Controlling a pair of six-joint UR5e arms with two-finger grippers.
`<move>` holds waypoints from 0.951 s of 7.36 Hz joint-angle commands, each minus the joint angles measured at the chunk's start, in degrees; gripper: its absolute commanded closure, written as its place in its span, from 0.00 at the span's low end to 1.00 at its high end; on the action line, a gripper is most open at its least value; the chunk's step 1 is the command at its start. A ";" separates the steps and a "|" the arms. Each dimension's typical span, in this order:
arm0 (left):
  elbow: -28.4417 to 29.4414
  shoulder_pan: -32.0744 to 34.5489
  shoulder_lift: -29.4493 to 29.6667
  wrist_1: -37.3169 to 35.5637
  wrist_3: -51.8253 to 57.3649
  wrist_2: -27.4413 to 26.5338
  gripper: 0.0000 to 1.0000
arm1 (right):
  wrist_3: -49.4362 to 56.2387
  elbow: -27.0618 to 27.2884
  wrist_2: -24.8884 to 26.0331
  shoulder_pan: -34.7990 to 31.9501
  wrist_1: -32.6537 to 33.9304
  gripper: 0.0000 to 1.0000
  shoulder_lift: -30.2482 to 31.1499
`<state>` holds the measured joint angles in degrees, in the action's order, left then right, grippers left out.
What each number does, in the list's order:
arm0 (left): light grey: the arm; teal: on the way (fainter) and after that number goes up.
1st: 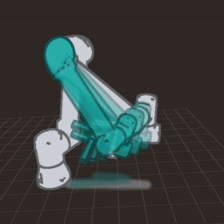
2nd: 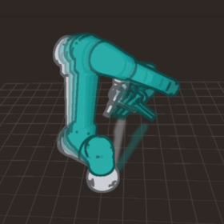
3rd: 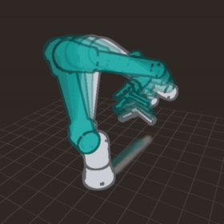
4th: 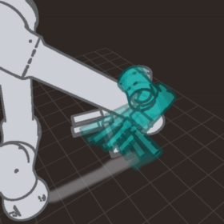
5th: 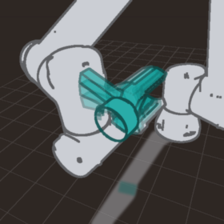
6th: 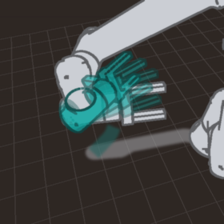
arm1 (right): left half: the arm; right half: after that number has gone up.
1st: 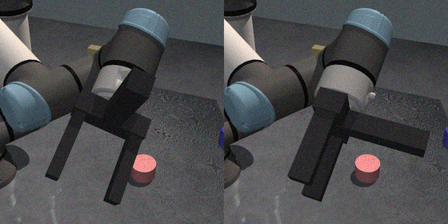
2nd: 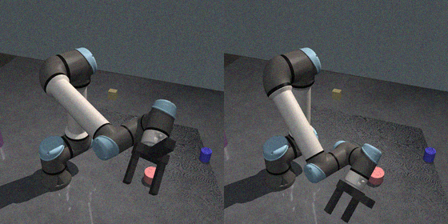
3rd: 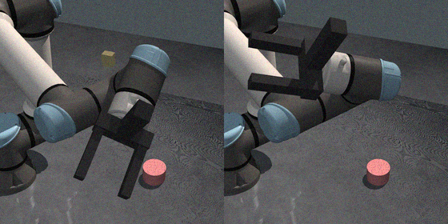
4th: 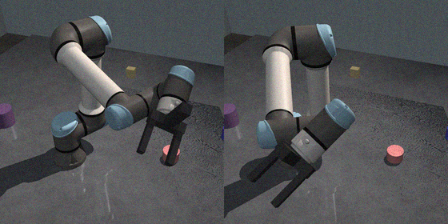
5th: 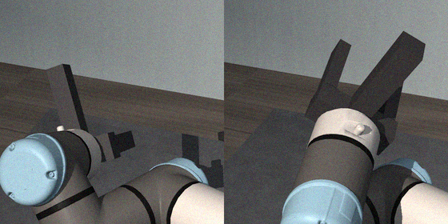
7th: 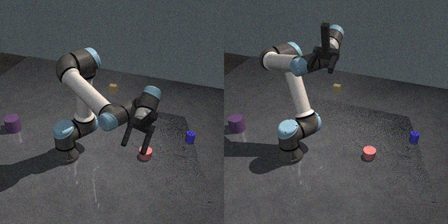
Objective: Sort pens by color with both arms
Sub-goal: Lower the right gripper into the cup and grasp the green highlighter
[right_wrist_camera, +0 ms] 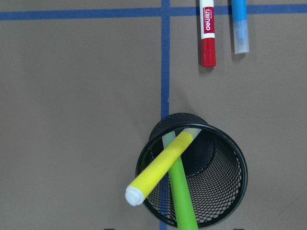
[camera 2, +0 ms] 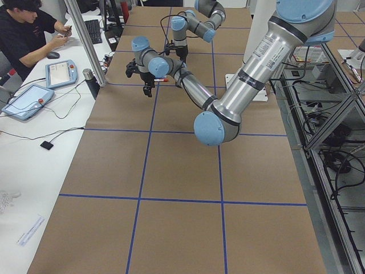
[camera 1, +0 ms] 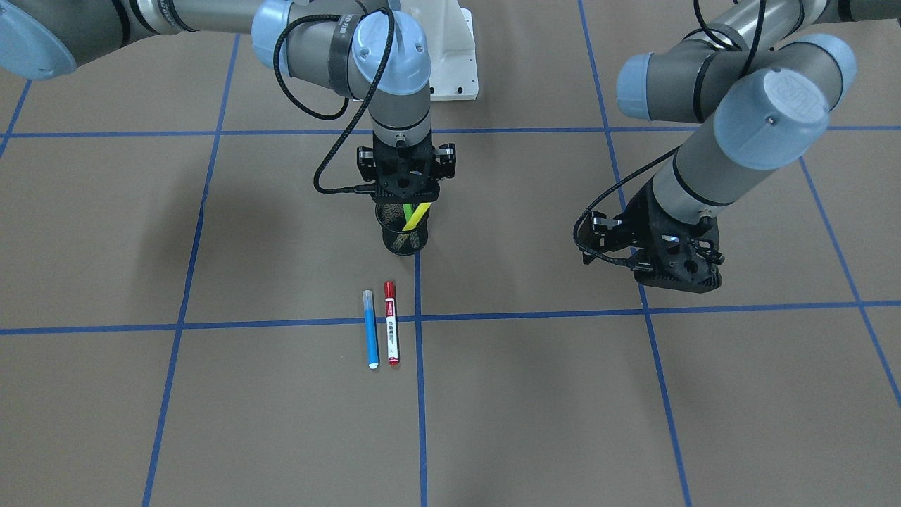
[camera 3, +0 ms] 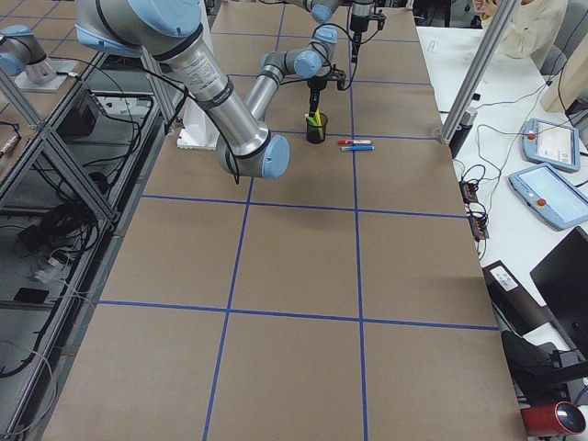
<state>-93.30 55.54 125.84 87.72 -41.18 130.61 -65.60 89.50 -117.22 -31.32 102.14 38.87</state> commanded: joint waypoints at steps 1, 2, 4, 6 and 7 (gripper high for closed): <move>-0.30 0.01 -0.16 0.08 -0.04 -0.09 0.26 | 0.73 -1.87 0.24 0.03 -0.01 0.24 -0.90; -0.22 0.01 -0.16 0.08 -0.04 -0.18 0.26 | 0.65 -1.70 0.06 0.12 0.08 0.27 -0.81; -0.13 0.01 -0.16 0.17 0.13 -0.35 0.26 | 0.82 -1.17 -0.20 0.12 0.08 0.27 -0.37; -0.22 0.01 -0.77 0.34 0.31 -0.44 0.26 | 4.40 -1.17 -0.29 0.12 0.08 0.28 0.15; -0.22 -0.08 -0.77 0.26 0.31 -0.44 0.26 | 4.60 -1.17 -0.38 0.12 0.08 0.30 0.24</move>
<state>-93.48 55.54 125.26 87.97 -40.90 130.18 -62.26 88.31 -117.51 -31.20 102.22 38.88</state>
